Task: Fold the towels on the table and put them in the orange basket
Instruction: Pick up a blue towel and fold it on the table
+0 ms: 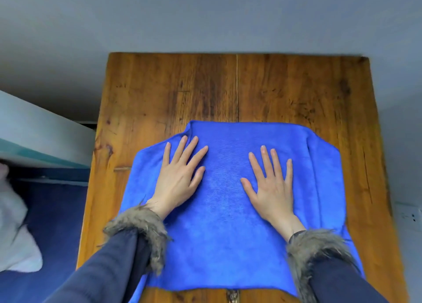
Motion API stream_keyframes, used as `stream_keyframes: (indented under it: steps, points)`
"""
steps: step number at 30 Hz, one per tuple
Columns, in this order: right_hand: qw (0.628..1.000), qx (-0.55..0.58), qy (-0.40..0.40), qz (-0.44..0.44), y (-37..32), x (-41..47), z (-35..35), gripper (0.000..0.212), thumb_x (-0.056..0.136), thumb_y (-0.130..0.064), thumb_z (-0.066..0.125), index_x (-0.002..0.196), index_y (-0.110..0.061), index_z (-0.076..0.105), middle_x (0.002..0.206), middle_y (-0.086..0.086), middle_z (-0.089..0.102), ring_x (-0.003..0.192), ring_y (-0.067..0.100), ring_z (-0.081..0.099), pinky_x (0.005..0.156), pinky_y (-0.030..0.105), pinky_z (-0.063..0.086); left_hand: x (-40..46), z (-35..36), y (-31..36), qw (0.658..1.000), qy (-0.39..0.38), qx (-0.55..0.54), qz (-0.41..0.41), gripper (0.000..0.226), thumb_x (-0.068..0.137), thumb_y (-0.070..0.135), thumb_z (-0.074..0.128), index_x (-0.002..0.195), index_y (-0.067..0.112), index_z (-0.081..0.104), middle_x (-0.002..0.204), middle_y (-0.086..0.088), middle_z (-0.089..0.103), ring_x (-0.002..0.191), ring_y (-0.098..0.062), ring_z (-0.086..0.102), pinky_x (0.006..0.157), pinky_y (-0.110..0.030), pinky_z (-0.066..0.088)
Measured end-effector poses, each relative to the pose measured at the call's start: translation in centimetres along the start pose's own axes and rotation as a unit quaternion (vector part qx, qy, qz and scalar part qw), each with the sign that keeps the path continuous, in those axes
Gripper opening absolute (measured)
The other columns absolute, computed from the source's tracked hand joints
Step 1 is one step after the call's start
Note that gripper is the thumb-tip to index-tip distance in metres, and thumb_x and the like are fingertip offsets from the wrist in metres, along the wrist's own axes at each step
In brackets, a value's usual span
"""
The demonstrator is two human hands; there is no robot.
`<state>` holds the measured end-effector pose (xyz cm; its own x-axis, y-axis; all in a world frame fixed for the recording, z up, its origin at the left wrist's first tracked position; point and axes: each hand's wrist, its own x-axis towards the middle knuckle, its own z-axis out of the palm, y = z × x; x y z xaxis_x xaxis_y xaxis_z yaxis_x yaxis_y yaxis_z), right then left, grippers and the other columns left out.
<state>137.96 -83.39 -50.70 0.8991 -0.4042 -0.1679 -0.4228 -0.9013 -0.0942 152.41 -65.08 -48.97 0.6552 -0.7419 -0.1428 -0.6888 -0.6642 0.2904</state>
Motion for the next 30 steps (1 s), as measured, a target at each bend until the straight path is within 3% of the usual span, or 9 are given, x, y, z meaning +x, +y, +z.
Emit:
stream_keyframes:
  steps: [2,5,7,10,15,17,21,26,30]
  points:
    - [0.999,0.015,-0.010,0.029,-0.8,-0.3,-0.5,0.060,0.091,-0.048,0.032,0.145,-0.023,0.029,0.156,0.005,0.016,0.144,0.023,0.008,0.113,0.059,0.006,-1.1,-0.9,-0.4,0.995,0.054,-0.088,-0.006,0.044,0.091,0.008,0.046,0.135,0.010,0.047,0.145,-0.014,0.039,0.138,-0.032,0.030,0.113,-0.054,0.020]
    - [0.996,0.043,-0.005,0.075,-3.3,-0.8,-1.2,0.056,0.093,-0.037,0.041,0.146,-0.022,0.029,0.156,0.005,0.014,0.145,0.024,0.007,0.112,0.062,0.005,-3.5,-2.3,-3.0,0.978,0.159,-0.111,-0.071,0.043,0.082,-0.013,0.050,0.124,-0.002,0.054,0.129,-0.022,0.051,0.123,-0.040,0.047,0.103,-0.051,0.037]
    - [0.997,0.062,0.010,0.054,-5.9,-0.9,-1.6,0.055,0.091,-0.034,0.043,0.143,-0.020,0.034,0.155,0.008,0.020,0.144,0.027,0.014,0.111,0.062,0.007,-4.7,-3.3,-5.6,0.970,0.176,-0.091,-0.144,0.041,0.082,-0.011,0.052,0.123,-0.003,0.055,0.119,-0.024,0.054,0.111,-0.042,0.051,0.095,-0.049,0.041]
    - [0.997,0.073,0.010,0.020,-10.3,-0.7,-1.4,0.054,0.090,-0.034,0.047,0.142,-0.020,0.038,0.153,0.009,0.025,0.142,0.030,0.018,0.110,0.062,0.009,-5.2,-4.1,-8.8,0.961,0.142,-0.086,-0.221,0.034,0.087,0.004,0.058,0.120,0.000,0.056,0.105,-0.025,0.056,0.099,-0.044,0.049,0.088,-0.047,0.038]
    - [0.998,0.040,-0.019,0.050,-13.3,-0.6,0.7,0.058,0.092,-0.046,0.037,0.145,-0.024,0.029,0.156,0.005,0.017,0.144,0.025,0.010,0.112,0.060,0.005,-4.0,-4.2,-10.2,0.965,0.094,-0.139,-0.203,0.037,0.086,0.026,0.063,0.120,0.013,0.056,0.100,-0.012,0.050,0.097,-0.028,0.041,0.088,-0.035,0.037]
    - [0.999,0.018,-0.008,0.048,-13.2,-0.7,1.1,0.059,0.091,-0.048,0.029,0.145,-0.023,0.031,0.155,0.006,0.021,0.144,0.025,0.014,0.112,0.060,0.008,-3.5,-4.1,-10.3,0.966,0.064,-0.163,-0.189,0.033,0.086,0.025,0.063,0.118,0.015,0.058,0.102,-0.008,0.047,0.099,-0.026,0.038,0.091,-0.032,0.035]
    - [0.999,0.001,0.005,0.048,-13.2,-0.9,1.6,0.059,0.091,-0.048,0.026,0.144,-0.023,0.032,0.154,0.006,0.023,0.143,0.025,0.018,0.111,0.060,0.010,-3.3,-4.4,-11.0,0.968,0.039,-0.201,-0.147,0.007,0.085,0.016,0.063,0.092,0.014,0.061,0.098,-0.001,0.048,0.096,-0.022,0.040,0.087,-0.035,0.039]
    - [0.999,0.003,0.009,0.048,-13.1,-0.8,1.5,0.059,0.090,-0.047,0.026,0.143,-0.022,0.034,0.154,0.007,0.025,0.142,0.027,0.021,0.111,0.061,0.012,-3.3,-7.7,-13.8,0.916,0.030,-0.357,-0.177,0.015,0.084,0.020,0.064,0.075,0.027,0.053,0.077,0.015,0.060,0.074,0.000,0.053,0.067,-0.012,0.038]
    - [0.999,0.007,0.015,0.050,-13.3,-0.8,1.3,0.059,0.090,-0.046,0.026,0.144,-0.022,0.034,0.154,0.007,0.023,0.142,0.026,0.019,0.112,0.060,0.011,-2.4,-9.8,-14.9,0.894,0.085,-0.395,-0.192,0.018,0.081,0.017,0.068,0.071,0.026,0.057,0.066,0.006,0.054,0.060,-0.006,0.046,0.057,-0.017,0.038]
